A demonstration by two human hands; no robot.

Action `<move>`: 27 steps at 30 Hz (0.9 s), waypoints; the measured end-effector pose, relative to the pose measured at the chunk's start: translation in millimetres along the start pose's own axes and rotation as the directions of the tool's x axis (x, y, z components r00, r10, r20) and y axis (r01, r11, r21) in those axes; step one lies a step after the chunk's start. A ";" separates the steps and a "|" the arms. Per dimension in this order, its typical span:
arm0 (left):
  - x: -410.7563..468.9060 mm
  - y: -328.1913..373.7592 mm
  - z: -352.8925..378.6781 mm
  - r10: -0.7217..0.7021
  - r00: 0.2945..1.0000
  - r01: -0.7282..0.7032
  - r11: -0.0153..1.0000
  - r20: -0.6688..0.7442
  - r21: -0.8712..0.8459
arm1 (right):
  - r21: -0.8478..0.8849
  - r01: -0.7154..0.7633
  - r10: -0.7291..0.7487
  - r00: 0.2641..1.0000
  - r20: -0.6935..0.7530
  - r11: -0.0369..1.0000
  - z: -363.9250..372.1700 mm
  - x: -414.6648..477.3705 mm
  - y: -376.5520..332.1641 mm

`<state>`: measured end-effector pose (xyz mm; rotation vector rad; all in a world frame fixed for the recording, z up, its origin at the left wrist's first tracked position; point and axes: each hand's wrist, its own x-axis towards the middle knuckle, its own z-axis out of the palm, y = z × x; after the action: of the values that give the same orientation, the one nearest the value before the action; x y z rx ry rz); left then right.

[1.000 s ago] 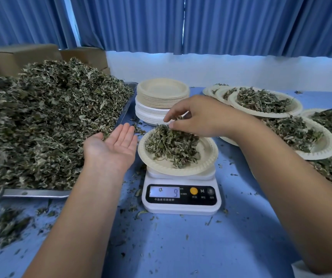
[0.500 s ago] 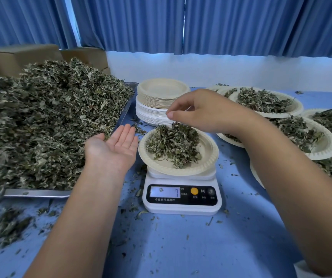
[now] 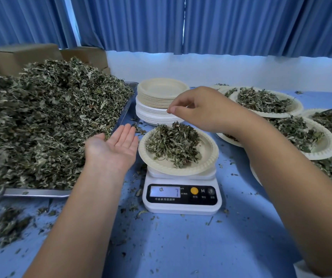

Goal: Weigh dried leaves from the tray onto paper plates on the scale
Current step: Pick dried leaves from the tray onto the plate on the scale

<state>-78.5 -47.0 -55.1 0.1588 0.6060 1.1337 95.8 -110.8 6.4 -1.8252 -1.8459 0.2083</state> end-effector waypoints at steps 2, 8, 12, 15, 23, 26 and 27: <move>0.5 0.3 -0.5 0.001 1.000 -0.001 1.000 -0.002 0.013 | -0.001 -0.016 0.016 1.000 -0.002 1.000 -0.9 0.1 0.0; 3.7 -1.5 1.9 0.119 0.993 -0.105 0.943 -0.025 0.316 | -0.114 -0.120 0.115 0.992 -0.050 0.986 -5.5 0.6 9.2; 2.5 -6.6 6.0 0.220 0.976 -0.184 0.827 -0.005 0.531 | -0.196 -0.166 0.156 0.985 -0.067 0.966 -6.8 -0.3 12.6; 2.5 -5.8 5.3 0.304 0.952 -0.219 0.630 0.023 0.745 | -0.206 -0.205 0.186 0.976 -0.109 0.957 -9.7 0.3 15.6; 2.5 -5.6 0.3 0.225 0.965 -0.191 0.252 0.134 0.949 | -0.472 -0.302 0.462 0.845 0.268 0.828 -6.4 -4.8 22.1; 3.4 -7.2 1.6 0.221 0.969 -0.165 0.251 0.110 0.954 | -0.478 -0.299 0.459 0.849 0.262 0.826 -2.9 -4.8 22.0; 2.5 -7.7 2.8 0.218 0.970 -0.161 0.262 0.104 0.952 | -0.469 -0.303 0.458 0.849 0.262 0.829 -2.0 -5.4 21.7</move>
<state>-70.1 -47.6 -57.0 1.3308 1.3165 0.8348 115.6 -114.9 -3.4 -2.6161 -1.8304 0.3453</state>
